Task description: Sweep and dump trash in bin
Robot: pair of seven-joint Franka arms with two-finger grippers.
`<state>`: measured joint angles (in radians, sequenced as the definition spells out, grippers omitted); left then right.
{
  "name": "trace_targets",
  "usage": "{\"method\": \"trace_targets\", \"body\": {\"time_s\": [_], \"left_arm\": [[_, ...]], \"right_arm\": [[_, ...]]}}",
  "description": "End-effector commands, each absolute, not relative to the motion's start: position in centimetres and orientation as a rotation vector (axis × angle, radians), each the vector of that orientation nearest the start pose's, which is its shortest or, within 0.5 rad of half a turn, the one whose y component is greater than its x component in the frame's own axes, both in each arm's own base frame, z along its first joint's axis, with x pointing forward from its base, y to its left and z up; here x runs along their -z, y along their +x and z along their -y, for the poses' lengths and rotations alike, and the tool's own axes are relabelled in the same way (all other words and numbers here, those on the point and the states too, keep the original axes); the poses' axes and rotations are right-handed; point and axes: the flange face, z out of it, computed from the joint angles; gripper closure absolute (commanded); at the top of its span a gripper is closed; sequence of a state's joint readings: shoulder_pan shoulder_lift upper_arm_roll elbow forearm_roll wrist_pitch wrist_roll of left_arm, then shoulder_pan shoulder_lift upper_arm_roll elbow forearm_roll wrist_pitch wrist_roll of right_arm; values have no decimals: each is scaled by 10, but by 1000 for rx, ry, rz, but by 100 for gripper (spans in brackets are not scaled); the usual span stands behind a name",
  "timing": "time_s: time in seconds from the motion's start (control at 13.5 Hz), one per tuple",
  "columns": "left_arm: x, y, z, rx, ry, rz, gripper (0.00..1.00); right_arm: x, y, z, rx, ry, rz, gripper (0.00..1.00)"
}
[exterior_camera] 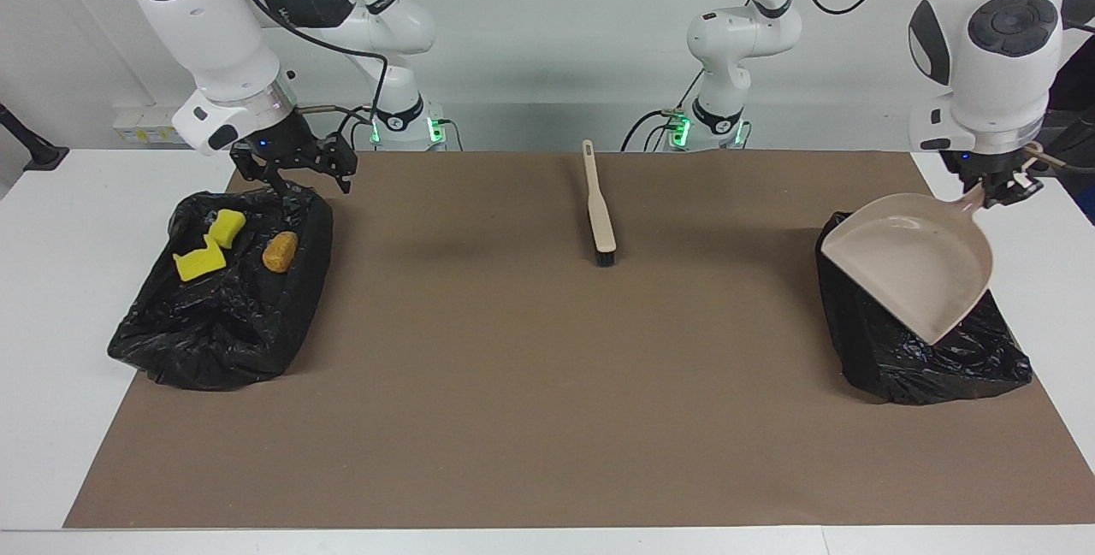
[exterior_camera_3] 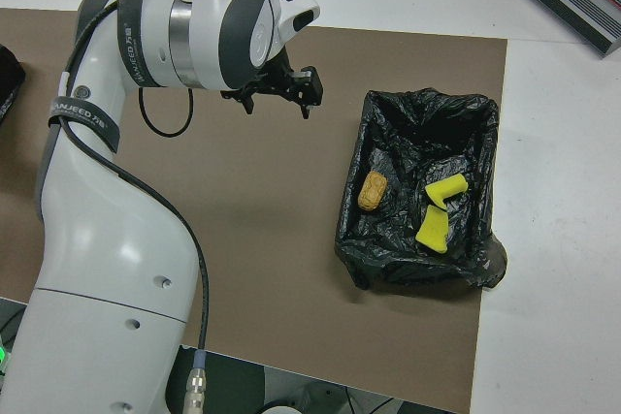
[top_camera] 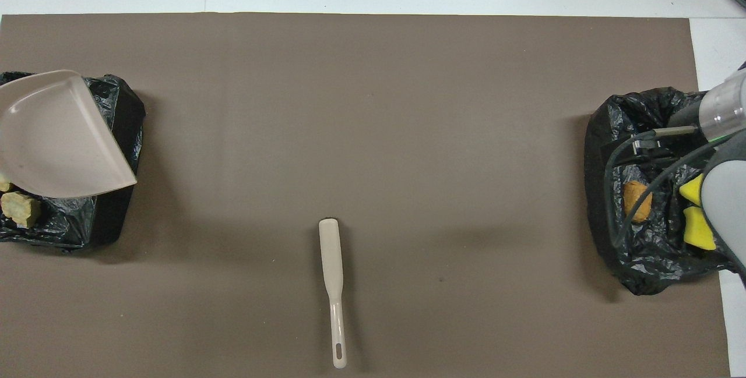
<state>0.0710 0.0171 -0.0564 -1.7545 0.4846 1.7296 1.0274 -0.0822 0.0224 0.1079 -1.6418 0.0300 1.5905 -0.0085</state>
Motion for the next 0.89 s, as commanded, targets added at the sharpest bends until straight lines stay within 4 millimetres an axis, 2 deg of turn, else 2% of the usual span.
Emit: {"method": "trace_targets", "body": {"time_s": [0.0, 0.22, 0.3, 0.37, 0.52, 0.66, 0.81], "left_arm": [[-519, 570, 19, -243, -2520, -1193, 100], [-504, 576, 72, 27, -2815, -907, 100], [-494, 578, 96, 33, -2852, -841, 100], [-475, 578, 129, 21, -2876, -776, 100], [-443, 585, 179, 99, -2938, -575, 100], [-428, 587, 223, 145, -2976, -487, 100], [-415, 599, 263, 169, -3016, -307, 100]], "right_arm": [[-585, 558, -13, -108, -3122, 66, 0], [-589, 560, -1, -89, -3111, -63, 0], [-594, 560, 0, -99, -3109, -103, 0], [-602, 559, 0, -115, -3113, -105, 0], [-598, 560, 1, -123, -3120, -110, 0], [-599, 558, 1, -125, -3112, -105, 0], [-598, 559, -3, -125, -3110, -96, 0]]}}
